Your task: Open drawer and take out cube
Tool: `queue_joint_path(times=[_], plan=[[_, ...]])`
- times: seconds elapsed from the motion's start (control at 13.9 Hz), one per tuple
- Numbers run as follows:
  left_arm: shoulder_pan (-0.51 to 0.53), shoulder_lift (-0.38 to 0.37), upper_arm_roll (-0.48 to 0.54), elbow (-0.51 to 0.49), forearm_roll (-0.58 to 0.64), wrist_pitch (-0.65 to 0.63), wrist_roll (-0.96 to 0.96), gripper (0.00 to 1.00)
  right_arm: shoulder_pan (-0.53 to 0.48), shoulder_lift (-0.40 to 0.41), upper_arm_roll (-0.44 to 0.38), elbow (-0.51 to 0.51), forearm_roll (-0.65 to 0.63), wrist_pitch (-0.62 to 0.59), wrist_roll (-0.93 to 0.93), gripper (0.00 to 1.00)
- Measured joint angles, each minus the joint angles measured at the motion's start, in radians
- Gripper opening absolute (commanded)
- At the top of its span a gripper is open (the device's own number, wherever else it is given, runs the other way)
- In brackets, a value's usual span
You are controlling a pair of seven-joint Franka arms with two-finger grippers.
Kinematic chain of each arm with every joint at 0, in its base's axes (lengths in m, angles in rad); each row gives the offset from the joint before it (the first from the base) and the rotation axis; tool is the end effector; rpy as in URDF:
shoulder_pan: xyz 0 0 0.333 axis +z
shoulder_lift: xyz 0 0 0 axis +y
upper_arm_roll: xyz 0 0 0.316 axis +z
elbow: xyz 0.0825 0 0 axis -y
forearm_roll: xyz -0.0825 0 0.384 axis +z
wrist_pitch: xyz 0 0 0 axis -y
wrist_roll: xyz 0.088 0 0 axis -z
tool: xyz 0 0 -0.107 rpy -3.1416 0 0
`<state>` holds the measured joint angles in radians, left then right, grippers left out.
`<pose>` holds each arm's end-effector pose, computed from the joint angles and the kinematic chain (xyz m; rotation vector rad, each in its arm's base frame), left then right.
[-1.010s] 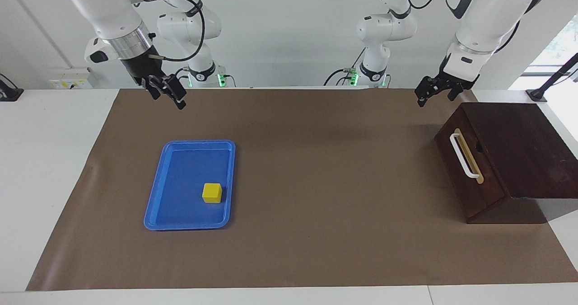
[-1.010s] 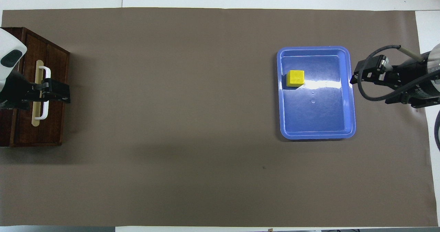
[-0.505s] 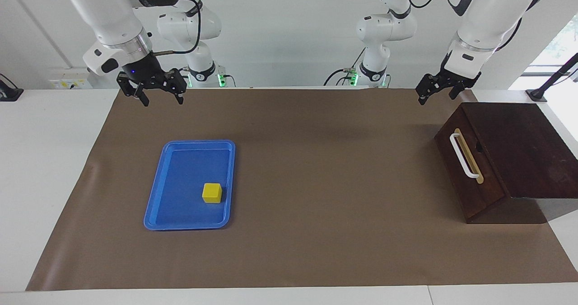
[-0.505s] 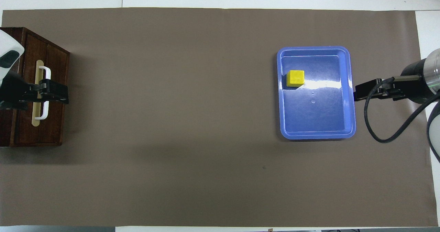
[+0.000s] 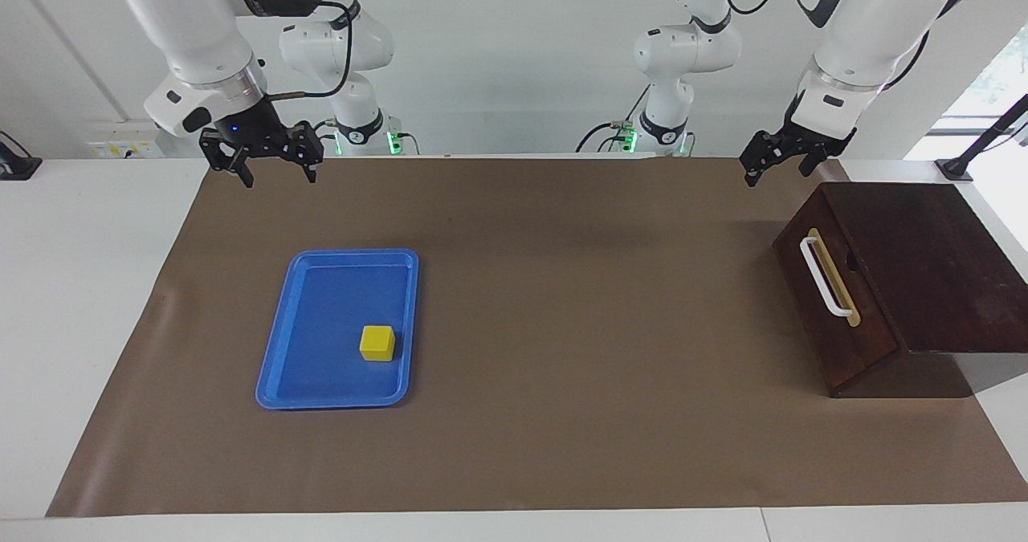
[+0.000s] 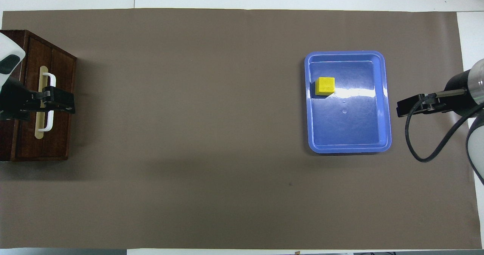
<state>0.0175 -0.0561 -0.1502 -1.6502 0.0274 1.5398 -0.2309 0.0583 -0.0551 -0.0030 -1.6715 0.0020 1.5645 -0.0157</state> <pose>0.5281 -0.0697 0.6148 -3.0918 -0.1528 0.0736 0.5338 0.0297 0.6066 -3.1374 -0.1114 0.0815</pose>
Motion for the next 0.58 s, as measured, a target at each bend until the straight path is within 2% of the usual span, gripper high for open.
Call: queue_joint_path(times=[0.58], plan=[[0.001, 0.0, 0.002, 0.003, -0.041, -0.011, 0.084, 1.0, -0.002, 0.0, -0.005, -0.002, 0.0, 0.0, 0.036, 1.0]])
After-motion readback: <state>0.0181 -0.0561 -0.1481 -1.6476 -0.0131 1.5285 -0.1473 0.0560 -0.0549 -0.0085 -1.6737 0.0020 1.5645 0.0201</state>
